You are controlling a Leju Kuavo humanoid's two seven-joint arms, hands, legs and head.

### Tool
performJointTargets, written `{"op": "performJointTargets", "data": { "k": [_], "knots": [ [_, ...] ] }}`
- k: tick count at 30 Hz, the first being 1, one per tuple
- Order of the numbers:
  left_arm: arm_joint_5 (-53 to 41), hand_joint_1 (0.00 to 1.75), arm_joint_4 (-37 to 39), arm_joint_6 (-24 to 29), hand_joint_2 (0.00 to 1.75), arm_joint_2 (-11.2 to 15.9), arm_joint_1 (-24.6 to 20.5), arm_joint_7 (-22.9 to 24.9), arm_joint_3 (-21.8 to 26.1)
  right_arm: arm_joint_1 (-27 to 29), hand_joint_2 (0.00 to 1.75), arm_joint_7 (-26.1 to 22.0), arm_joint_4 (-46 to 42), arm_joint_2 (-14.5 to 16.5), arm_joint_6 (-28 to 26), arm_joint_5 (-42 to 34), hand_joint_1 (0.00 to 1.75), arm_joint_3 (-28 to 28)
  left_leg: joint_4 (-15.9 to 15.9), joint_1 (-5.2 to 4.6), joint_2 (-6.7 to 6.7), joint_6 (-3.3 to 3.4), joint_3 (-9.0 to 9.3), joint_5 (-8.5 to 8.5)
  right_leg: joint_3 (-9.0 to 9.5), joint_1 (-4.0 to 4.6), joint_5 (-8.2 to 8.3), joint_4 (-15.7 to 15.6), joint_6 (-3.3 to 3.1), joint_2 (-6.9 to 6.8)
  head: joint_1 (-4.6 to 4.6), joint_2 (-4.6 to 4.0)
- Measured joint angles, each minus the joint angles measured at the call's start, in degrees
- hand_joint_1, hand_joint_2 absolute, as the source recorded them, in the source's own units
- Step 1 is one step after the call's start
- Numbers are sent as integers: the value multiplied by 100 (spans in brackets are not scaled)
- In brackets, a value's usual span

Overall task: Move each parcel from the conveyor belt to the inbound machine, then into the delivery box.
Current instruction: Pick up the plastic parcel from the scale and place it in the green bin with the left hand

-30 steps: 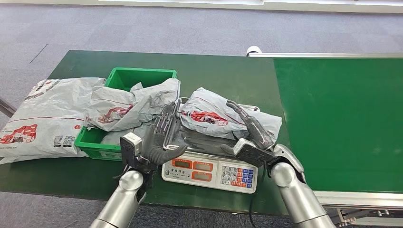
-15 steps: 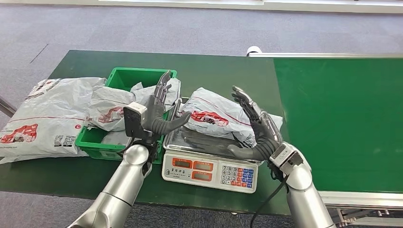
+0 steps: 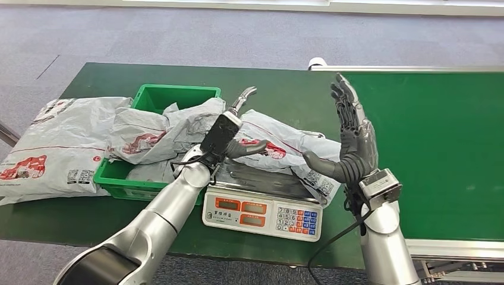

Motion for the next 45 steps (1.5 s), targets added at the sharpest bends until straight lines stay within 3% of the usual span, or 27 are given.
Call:
{"op": "performJointTargets", "data": {
  "k": [8, 14, 31, 32, 36, 45],
  "knots": [
    [-733, 0, 593, -81, 175, -150, -167, 342, -512, 4, 175, -32, -43, 26, -39, 80, 0, 0, 0, 0, -1, 0, -1, 0, 0, 1, 0, 0, 0, -1, -1, 0],
    [-1066, 0, 803, 106, 175, -247, -170, 188, -796, 2, 175, -32, -45, 26, -50, 104, 0, 0, 0, 0, -3, 0, -4, 0, 0, 0, 0, 0, 0, -4, 1, 0],
    [-1522, 0, 917, 818, 175, -391, -170, 441, -1044, -29, 175, 32, 28, 27, -148, 375, 0, 0, -1, 1, -3, 0, -5, 0, 0, 1, -1, 0, 0, -4, -1, 0],
    [-1556, 6, 917, 885, 175, -393, -170, 453, -1046, -29, 175, 48, 35, 27, -172, 439, 0, 0, -1, 1, -3, 0, -6, 0, 0, 0, -1, 0, 0, -4, -1, 0],
    [-1584, 174, 935, 930, 175, -394, -170, 471, -1046, -29, 175, 72, 69, 28, -220, 557, 0, 0, -1, 0, -4, 0, -6, 0, 0, 0, 0, 0, 0, -5, 0, 0],
    [-1533, 175, 965, 812, 175, -395, -170, 342, -1046, -30, 175, 101, 123, 28, -227, 631, 0, 0, 0, 0, -5, 0, -7, 0, 0, 0, -1, 1, 0, -5, -1, 0]
  ]
}}
